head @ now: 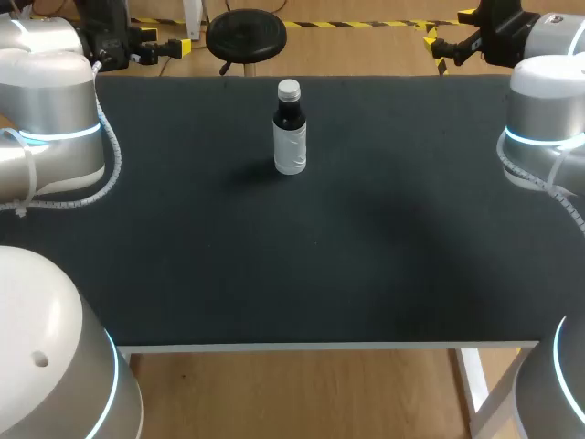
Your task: Unscrew the bottle cap
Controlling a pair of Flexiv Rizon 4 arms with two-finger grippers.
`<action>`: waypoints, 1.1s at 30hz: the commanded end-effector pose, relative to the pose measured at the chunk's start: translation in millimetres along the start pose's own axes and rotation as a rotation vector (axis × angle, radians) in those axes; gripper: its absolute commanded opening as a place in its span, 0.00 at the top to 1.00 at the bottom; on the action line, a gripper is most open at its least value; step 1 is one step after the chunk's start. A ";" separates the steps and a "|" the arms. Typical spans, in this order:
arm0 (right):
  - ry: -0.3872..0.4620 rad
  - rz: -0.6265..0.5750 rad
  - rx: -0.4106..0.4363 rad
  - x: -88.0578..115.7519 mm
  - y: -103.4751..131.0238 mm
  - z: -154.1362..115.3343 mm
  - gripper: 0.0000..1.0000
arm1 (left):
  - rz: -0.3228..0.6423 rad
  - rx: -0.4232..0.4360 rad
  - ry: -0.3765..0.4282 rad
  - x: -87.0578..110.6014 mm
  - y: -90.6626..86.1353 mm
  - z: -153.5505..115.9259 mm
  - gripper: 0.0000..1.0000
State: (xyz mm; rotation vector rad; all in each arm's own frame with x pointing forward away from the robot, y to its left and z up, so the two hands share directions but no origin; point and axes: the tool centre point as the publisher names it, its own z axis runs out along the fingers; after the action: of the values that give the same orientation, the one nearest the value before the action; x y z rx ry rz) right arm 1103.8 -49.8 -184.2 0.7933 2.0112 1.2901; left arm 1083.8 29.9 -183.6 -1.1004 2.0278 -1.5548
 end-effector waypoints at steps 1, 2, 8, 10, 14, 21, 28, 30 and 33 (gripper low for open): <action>0.001 0.000 0.000 -0.3 -0.2 0.1 0.00 | -0.001 -0.003 0.000 0.1 -0.5 -0.2 0.00; 0.001 0.000 0.000 -0.3 -0.2 0.1 0.00 | -0.001 -0.003 0.000 0.1 -0.5 -0.2 0.00; 0.001 0.000 0.000 -0.3 -0.2 0.1 0.00 | -0.001 -0.003 0.000 0.1 -0.5 -0.2 0.00; 0.001 0.000 0.000 -0.3 -0.2 0.1 0.00 | -0.001 -0.003 0.000 0.1 -0.5 -0.2 0.00; 0.001 0.000 0.000 -0.3 -0.2 0.1 0.00 | -0.001 -0.003 0.000 0.1 -0.5 -0.2 0.00; 0.001 0.000 0.000 -0.3 -0.2 0.1 0.00 | -0.001 -0.003 0.000 0.1 -0.5 -0.2 0.00; 0.001 0.000 0.000 -0.3 -0.2 0.1 0.00 | 0.100 0.066 0.147 12.3 5.2 5.2 0.00; 0.001 0.000 0.000 -0.3 -0.2 0.1 0.00 | 0.121 0.094 0.203 16.1 7.6 6.4 0.00; 0.001 0.000 0.000 -0.3 -0.2 0.1 0.00 | 0.150 0.125 0.312 25.0 14.6 11.4 0.00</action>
State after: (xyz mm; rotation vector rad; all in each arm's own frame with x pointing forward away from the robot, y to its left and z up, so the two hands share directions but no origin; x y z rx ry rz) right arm 1103.8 -49.9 -184.2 0.7934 2.0112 1.2903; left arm 1068.8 -0.1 -185.1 -0.7791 2.1216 -1.7098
